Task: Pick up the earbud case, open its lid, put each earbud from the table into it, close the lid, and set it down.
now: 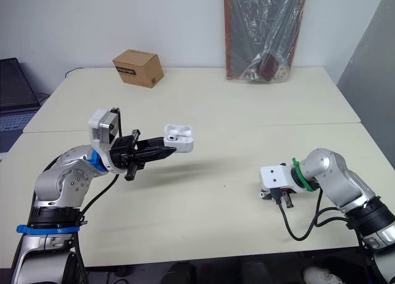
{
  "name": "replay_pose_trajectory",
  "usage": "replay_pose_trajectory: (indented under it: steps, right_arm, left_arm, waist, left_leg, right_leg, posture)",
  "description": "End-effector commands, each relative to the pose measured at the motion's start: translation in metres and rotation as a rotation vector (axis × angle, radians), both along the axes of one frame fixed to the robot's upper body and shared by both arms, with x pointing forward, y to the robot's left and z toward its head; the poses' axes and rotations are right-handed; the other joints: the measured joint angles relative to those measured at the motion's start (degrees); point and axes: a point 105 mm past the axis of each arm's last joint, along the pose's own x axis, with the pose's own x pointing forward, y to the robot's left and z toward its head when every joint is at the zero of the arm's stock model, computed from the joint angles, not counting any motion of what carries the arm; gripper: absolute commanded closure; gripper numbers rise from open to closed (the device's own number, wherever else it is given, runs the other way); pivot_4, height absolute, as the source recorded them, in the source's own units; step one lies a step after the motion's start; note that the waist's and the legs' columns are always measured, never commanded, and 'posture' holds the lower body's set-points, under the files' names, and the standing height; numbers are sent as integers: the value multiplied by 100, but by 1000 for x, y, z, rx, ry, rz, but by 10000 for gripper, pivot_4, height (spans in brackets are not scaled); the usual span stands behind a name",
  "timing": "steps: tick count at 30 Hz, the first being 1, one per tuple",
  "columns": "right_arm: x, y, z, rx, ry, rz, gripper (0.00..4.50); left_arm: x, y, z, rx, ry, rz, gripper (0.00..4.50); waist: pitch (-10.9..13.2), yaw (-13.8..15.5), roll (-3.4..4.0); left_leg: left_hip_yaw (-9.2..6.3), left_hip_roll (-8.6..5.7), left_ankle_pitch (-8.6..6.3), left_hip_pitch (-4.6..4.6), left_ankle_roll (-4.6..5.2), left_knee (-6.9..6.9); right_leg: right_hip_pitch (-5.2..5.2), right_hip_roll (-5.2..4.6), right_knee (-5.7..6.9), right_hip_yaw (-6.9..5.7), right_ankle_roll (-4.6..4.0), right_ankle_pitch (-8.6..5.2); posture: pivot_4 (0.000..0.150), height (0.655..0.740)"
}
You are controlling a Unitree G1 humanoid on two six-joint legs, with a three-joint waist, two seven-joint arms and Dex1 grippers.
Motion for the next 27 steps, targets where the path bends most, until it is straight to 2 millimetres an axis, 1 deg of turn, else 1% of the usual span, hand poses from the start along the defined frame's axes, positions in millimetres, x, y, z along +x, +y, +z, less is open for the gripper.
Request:
replay_pose_trajectory:
  steps: [1,6,7,9,13,17,21,27]
  right_arm:
    - [-2,-3,-2,-32,19,5,31368]
    - [-2,0,5,-58,23,-17,13195]
    - [-5,0,7,-69,34,-33,11565]
    - [-7,1,10,-93,34,-64,11565]
    - [-15,10,15,-134,10,-126,11565]
    - [-18,16,14,-182,-1,-230,11565]
    - [-14,17,9,-233,-5,-336,11565]
    - [-9,22,12,-267,-7,-384,11565]
  left_arm:
    - [-5,-3,12,-23,-53,-27,36814]
    - [-5,-4,12,-27,-53,-25,36814]
    - [-5,-4,12,-27,-54,-24,36814]
    - [-5,-4,12,-27,-55,-23,36814]
    - [-5,-3,13,-30,-56,-16,36814]
    - [-4,-4,12,-33,-57,-15,36814]
    - [-3,-6,10,-37,-57,-18,36814]
    - [-1,-9,11,-47,-62,-23,36814]
  waist:
    - [0,1,0]
    - [0,29,0]
    - [0,37,0]
    - [0,43,0]
    - [0,42,1]
    - [0,41,1]
    - [0,39,1]
    - [0,35,0]
  left_leg:
    - [0,0,0,0,0,0]
    - [0,0,0,0,0,-1]
    - [0,0,0,-1,0,-2]
    - [0,0,0,-2,0,-3]
    - [-1,0,0,-4,0,-3]
    - [-1,0,0,-5,0,-1]
    - [-1,0,0,-4,-1,0]
    - [-2,0,0,-2,-1,0]
  right_leg:
    - [0,0,0,1,0,0]
    - [0,-1,-1,1,-1,0]
    - [0,-1,-1,0,-2,0]
    - [-2,-1,-1,0,-3,0]
    - [-5,-1,-1,0,-2,-1]
    - [-5,-1,0,0,-2,-1]
    - [-5,-1,0,0,-2,-1]
    - [-4,-1,1,-2,-2,0]
  posture:
    - [1500,7400]
    - [1500,7400]
    - [1500,7400]
    - [1500,7400]
    - [1500,7400]
    - [1500,7400]
    - [1500,7400]
    - [1500,7400]
